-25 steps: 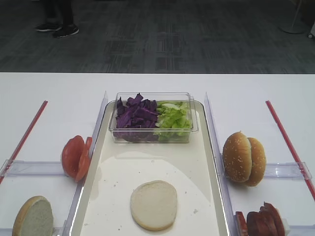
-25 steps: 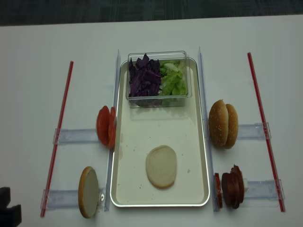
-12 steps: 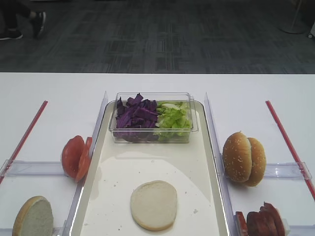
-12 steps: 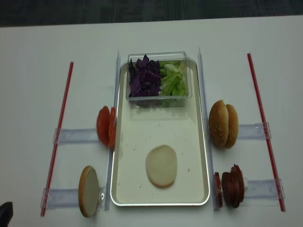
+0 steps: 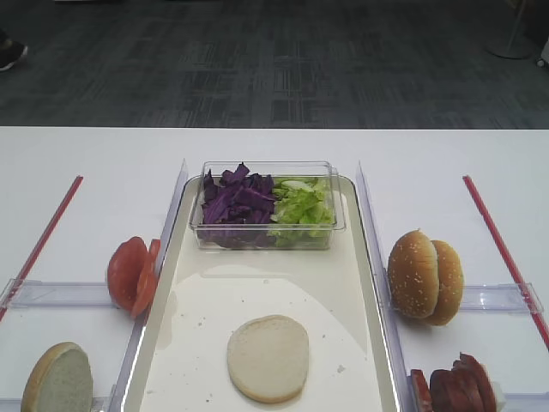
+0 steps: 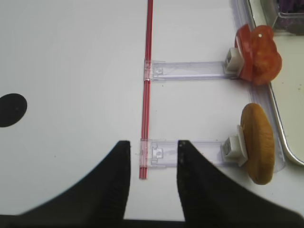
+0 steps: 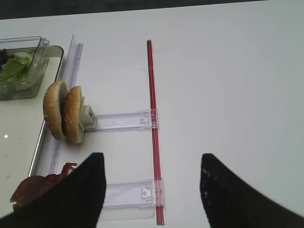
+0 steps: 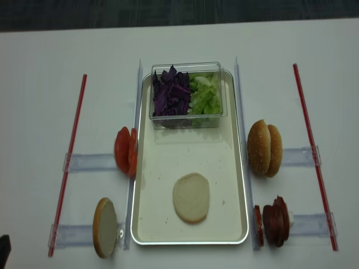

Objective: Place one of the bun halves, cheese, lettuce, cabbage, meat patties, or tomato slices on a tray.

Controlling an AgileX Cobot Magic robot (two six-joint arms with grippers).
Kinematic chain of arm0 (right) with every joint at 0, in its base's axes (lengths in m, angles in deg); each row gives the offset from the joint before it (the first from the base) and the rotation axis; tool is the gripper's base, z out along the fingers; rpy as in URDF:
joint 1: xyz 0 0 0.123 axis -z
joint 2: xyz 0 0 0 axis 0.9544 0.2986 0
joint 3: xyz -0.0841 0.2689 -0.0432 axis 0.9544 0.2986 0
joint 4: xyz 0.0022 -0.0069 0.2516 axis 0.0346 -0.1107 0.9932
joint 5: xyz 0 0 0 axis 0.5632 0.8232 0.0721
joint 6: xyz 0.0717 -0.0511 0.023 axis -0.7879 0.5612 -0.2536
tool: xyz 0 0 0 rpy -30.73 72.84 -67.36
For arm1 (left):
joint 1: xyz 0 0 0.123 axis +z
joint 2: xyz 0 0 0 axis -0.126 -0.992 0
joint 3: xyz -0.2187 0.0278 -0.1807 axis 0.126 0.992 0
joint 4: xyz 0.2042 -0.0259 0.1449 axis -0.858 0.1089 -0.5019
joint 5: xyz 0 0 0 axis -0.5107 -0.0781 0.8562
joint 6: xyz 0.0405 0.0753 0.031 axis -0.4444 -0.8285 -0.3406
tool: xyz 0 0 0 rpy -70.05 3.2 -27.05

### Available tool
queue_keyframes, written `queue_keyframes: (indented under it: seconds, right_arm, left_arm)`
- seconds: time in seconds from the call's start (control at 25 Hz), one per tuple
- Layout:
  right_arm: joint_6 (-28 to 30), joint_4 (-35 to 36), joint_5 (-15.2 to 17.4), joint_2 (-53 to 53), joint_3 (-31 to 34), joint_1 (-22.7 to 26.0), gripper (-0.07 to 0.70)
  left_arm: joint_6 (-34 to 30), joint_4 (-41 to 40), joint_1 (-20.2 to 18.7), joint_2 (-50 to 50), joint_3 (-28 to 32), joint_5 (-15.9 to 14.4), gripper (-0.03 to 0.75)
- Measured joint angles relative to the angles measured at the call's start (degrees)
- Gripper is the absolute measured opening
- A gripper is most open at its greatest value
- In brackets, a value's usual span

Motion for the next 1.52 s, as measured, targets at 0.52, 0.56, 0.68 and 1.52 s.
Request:
queue_keyframes:
  seconds: [0.52, 0.56, 0.68, 1.52]
  right_arm:
    - [0.0, 0.0, 0.0, 0.0, 0.0, 0.0, 0.463]
    - [0.0, 0.0, 0.0, 0.0, 0.0, 0.0, 0.463]
    - [0.2, 0.0, 0.0, 0.0, 0.0, 0.0, 0.463]
    - [0.2, 0.0, 0.0, 0.0, 0.0, 0.0, 0.463]
  left_arm:
    - [0.0, 0.0, 0.0, 4.2, 0.2, 0.3, 0.234]
    - [0.0, 0.0, 0.0, 4.2, 0.2, 0.3, 0.234]
    - [0.0, 0.0, 0.0, 4.4, 0.2, 0.3, 0.234]
    - [0.0, 0.0, 0.0, 4.4, 0.2, 0.3, 0.234]
